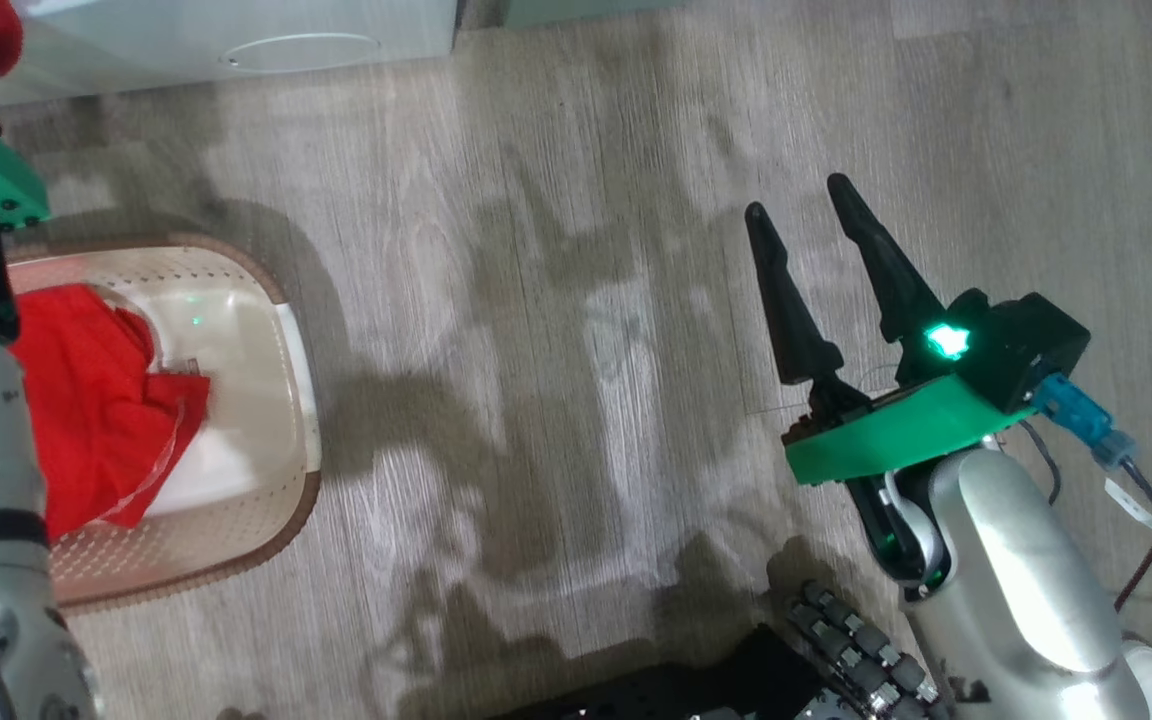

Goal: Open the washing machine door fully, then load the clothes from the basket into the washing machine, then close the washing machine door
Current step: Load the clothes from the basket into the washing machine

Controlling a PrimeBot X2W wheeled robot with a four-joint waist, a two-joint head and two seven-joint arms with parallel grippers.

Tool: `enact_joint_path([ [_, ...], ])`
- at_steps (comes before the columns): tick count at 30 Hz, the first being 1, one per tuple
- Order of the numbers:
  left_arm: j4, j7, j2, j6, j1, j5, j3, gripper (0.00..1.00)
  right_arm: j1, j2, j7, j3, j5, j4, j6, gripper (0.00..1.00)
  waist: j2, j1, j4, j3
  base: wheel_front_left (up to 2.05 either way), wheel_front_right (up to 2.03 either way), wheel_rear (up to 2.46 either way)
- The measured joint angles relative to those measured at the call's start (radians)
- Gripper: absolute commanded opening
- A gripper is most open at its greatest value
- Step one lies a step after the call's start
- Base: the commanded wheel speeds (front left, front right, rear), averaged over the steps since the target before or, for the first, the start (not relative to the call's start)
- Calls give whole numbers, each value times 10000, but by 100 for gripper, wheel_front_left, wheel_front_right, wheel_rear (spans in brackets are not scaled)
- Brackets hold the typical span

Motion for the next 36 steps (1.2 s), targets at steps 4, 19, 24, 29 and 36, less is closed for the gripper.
enact_joint_path([
  [4,662,0,127,109,-324,0,23,100,-141,0,0,15,0,-33,0,100,0,0,-28,110,0,0,0],
  [19,1547,0,420,4,-1493,-123,10,100,-203,0,0,144,-4,-27,0,100,0,0,-99,398,0,0,0],
  [24,1651,0,428,-86,-1540,-176,8,100,-213,0,0,161,-10,0,0,100,0,0,-112,380,0,0,0],
  [29,1647,2,418,-265,-1545,-334,0,39,-213,0,0,151,-73,12,0,100,0,0,-54,381,0,0,0],
  [36,1496,4,309,-516,-1542,-460,13,0,-214,0,0,90,-347,25,0,100,0,0,102,394,0,0,0],
])
